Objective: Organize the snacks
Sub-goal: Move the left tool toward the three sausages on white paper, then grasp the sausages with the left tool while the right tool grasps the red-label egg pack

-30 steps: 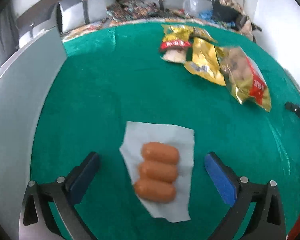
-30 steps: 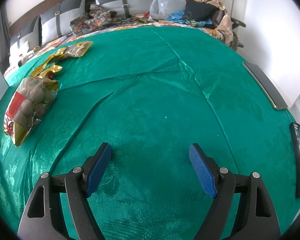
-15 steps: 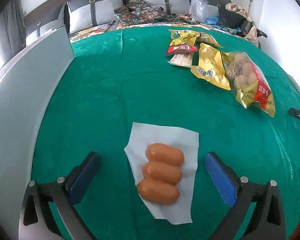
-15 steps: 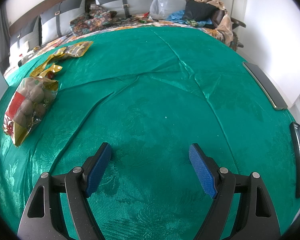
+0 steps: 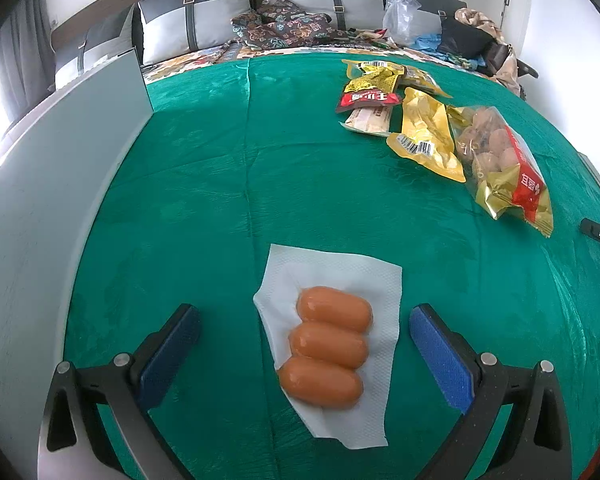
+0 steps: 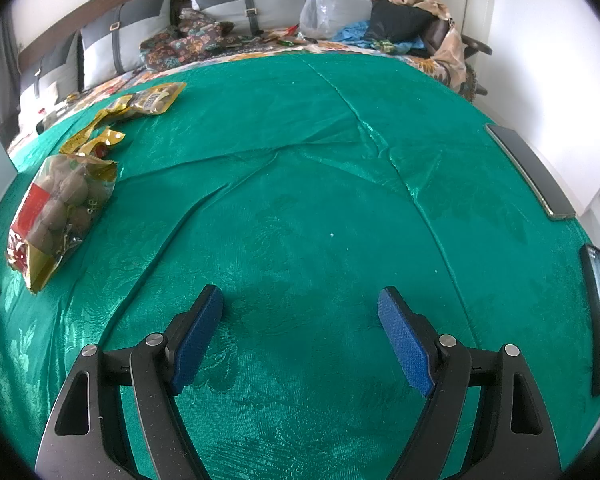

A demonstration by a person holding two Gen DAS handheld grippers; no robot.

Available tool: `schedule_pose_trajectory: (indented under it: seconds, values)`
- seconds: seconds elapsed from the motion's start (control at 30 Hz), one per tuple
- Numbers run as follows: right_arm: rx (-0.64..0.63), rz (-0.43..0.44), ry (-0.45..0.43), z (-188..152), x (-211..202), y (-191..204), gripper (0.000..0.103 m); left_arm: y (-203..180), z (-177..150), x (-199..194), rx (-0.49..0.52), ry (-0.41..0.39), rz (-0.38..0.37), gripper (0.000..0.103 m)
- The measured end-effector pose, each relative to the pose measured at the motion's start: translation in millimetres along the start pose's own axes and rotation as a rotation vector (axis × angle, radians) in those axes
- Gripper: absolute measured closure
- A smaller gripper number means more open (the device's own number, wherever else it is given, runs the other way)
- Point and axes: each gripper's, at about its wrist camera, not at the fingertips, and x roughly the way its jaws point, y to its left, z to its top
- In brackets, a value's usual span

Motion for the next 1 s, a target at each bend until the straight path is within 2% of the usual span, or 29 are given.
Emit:
schedule_pose_trajectory:
  seconds: [0.13, 0.23, 0.37, 0.47, 0.53, 0.57, 0.6, 0.67, 0.73, 0.8, 0.83, 0.93, 1.0]
  values:
    - [0.000, 0.000, 0.000, 0.0, 0.1, 0.1, 0.020, 0.1, 0.6, 0.5, 0.007, 0.005, -0.007, 0.000]
    - [0.000, 0.000, 0.000, 0.0, 0.1, -0.2, 0.020, 1.5, 4.4, 1.8, 0.051, 0.032, -0.036, 0.000]
    - [0.000, 0.000, 0.000, 0.0, 0.2, -0.3, 0.020, 1.9, 9.5, 2.5, 0.116, 0.111, -0.074, 0.000]
    - [0.000, 0.000, 0.000, 0.0, 0.3, -0.1, 0.020, -1.0, 10.6, 2.4, 0.113, 0.156, -0.067, 0.001]
    - [0.000, 0.000, 0.000, 0.0, 0.4, -0.2, 0.020, -3.8, 7.3, -4.0, 0.105, 0.129, -0.066, 0.016]
    - [0.000, -0.001, 0.000, 0.0, 0.4, 0.1, 0.020, -5.4, 5.7, -9.5, 0.105, 0.106, -0.069, 0.040]
    - [0.000, 0.000, 0.000, 0.0, 0.5, 0.0, 0.019, -5.8, 5.6, -12.4, 0.102, 0.101, -0.065, 0.045]
    - [-0.009, 0.009, 0.008, 1.4, 1.2, 0.3, 0.018, -4.3, 0.1, -16.0, 0.076, 0.095, -0.052, 0.046]
    - [-0.024, 0.044, 0.086, 9.0, 1.1, 0.1, 0.019, 0.0, -8.4, -21.6, 0.026, 0.071, -0.045, 0.047]
    - [0.068, 0.146, 0.155, 19.1, -6.9, 1.5, 0.020, 4.7, -15.7, -26.7, -0.031, 0.053, -0.046, 0.048]
    - [0.107, 0.197, 0.162, 23.9, -12.6, 7.1, 0.020, 6.4, -19.8, -29.7, -0.061, 0.042, -0.044, 0.048]
    - [0.126, 0.350, 0.170, 47.7, -30.8, 53.9, 0.020, 7.3, -28.7, -39.5, -0.119, 0.019, -0.029, 0.048]
    - [0.108, 0.409, 0.193, 62.4, -31.3, 90.8, 0.020, 8.1, -32.1, -46.5, -0.140, 0.008, -0.028, 0.048]
